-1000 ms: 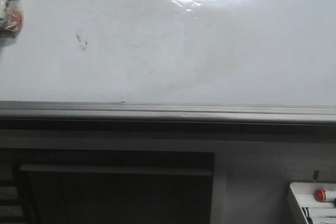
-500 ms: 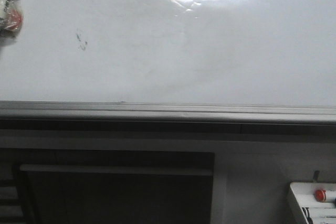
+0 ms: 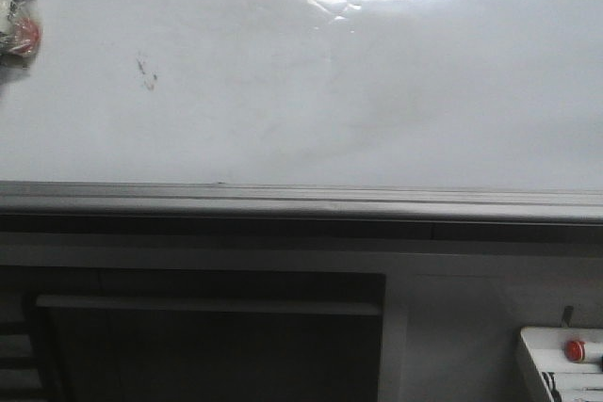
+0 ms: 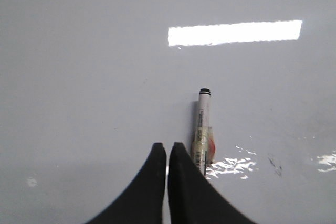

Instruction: Write number 2 on whiteboard

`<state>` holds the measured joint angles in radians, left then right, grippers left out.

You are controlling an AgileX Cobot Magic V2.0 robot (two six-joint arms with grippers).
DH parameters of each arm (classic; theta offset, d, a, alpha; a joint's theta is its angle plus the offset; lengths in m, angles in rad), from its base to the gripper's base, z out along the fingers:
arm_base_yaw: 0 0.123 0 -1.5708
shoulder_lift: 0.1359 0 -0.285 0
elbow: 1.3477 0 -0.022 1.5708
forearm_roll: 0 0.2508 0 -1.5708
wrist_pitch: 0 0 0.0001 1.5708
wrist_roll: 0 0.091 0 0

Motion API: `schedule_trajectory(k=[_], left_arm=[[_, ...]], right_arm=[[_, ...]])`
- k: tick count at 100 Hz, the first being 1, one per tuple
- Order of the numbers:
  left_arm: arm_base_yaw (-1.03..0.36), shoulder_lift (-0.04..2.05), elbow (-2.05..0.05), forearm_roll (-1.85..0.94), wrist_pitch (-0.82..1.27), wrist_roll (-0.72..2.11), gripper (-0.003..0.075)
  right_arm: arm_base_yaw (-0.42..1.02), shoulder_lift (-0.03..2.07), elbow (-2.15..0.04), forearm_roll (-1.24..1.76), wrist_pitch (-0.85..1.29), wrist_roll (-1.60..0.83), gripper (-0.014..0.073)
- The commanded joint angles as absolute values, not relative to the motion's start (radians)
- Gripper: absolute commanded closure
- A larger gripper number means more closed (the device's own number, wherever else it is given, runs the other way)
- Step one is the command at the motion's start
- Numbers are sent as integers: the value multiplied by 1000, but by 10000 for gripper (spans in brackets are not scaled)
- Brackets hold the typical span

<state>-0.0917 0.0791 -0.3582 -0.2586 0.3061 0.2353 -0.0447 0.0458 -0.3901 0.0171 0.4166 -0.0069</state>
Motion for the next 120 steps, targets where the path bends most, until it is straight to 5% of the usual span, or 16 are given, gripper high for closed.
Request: schedule_trajectory(k=[1, 61, 72, 92, 120], left_arm=[[-92, 166, -459, -273, 345, 224, 738], [-92, 389, -529, -238, 386, 229, 731], [-106, 422, -529, -217, 386, 295, 625], [-226, 493, -529, -210, 374, 333, 316], [-265, 729, -595, -214, 365, 323, 288]], right_arm=[[-48, 123, -506, 7, 451, -48, 666], [-48, 279, -608, 29, 604, -50, 665], [-48, 279, -608, 49, 604, -50, 606], [-48, 279, -608, 61, 602, -50, 305], [-48, 279, -608, 65, 592, -50, 272]])
